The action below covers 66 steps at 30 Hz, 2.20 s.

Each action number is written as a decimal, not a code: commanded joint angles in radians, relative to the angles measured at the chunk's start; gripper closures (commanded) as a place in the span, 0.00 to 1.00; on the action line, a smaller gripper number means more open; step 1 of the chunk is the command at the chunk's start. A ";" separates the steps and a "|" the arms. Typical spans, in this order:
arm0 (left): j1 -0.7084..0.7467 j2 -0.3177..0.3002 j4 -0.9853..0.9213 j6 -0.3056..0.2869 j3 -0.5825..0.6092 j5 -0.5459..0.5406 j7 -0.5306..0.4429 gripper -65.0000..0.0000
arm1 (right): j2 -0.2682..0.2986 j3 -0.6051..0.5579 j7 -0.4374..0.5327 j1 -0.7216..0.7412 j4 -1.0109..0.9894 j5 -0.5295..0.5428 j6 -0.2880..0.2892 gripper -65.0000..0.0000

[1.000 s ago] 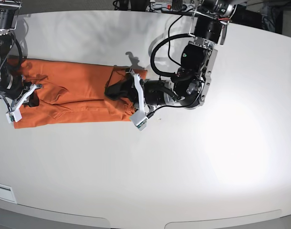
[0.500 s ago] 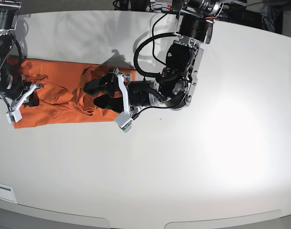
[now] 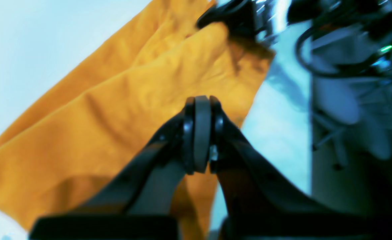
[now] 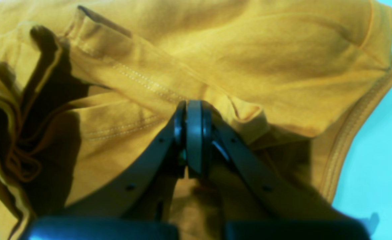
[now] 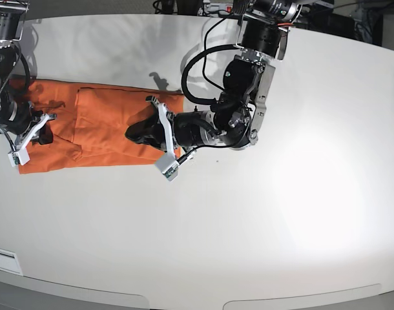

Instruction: Fold the T-shirt properly

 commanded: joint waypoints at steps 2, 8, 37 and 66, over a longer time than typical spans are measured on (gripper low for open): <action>-0.007 0.020 0.011 -0.007 0.001 0.039 -0.031 1.00 | 0.017 0.003 -0.036 0.003 0.005 -0.016 0.000 1.00; 0.003 0.021 -0.053 0.005 0.001 0.127 -0.060 1.00 | 0.019 0.004 -0.034 0.039 0.005 -0.015 0.001 1.00; -0.008 -0.086 -0.085 0.109 0.000 0.172 -0.071 1.00 | 0.078 0.434 -0.323 -0.028 -0.268 0.510 0.084 0.47; -0.019 -0.078 -0.079 0.109 0.000 0.114 -0.029 1.00 | -0.140 0.433 -0.238 0.025 -0.325 0.518 0.118 0.47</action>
